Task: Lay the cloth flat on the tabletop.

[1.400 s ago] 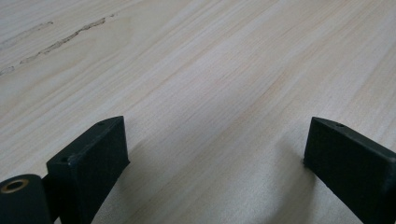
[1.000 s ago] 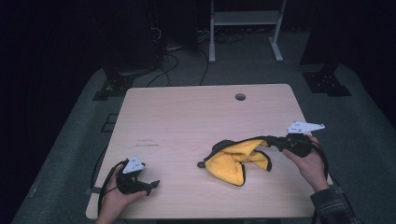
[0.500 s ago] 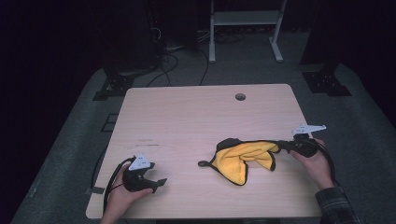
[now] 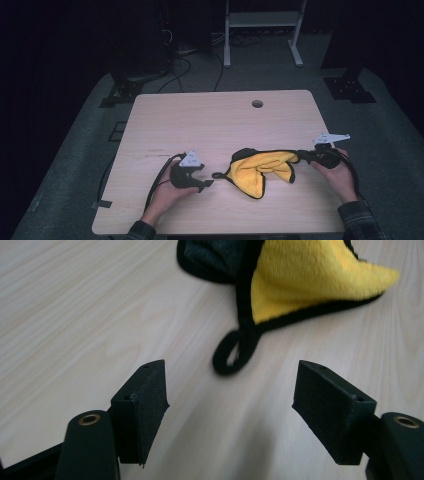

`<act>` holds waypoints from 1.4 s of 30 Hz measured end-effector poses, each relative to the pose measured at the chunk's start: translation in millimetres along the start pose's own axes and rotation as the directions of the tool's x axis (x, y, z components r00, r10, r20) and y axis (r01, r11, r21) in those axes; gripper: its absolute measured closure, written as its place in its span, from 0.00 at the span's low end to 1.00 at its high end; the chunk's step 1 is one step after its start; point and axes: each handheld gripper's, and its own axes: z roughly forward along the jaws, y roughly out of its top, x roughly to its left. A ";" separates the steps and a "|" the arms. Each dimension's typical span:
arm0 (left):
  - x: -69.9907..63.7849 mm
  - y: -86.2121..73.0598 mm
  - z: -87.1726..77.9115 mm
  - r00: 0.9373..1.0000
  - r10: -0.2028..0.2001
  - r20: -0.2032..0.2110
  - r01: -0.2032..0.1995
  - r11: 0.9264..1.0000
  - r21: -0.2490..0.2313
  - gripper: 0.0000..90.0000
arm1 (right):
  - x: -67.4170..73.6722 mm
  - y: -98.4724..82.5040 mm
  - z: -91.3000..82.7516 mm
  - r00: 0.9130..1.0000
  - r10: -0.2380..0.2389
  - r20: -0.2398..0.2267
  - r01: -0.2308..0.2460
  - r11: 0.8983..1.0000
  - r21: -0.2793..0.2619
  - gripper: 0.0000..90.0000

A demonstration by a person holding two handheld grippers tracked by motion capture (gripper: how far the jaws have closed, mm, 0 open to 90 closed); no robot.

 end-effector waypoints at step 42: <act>-4.2 30.6 30.9 1.000 -0.010 0.001 0.010 0.999 0.043 0.92 | 1.6 1.3 -8.8 1.000 -0.002 -0.008 0.002 1.000 -0.027 0.94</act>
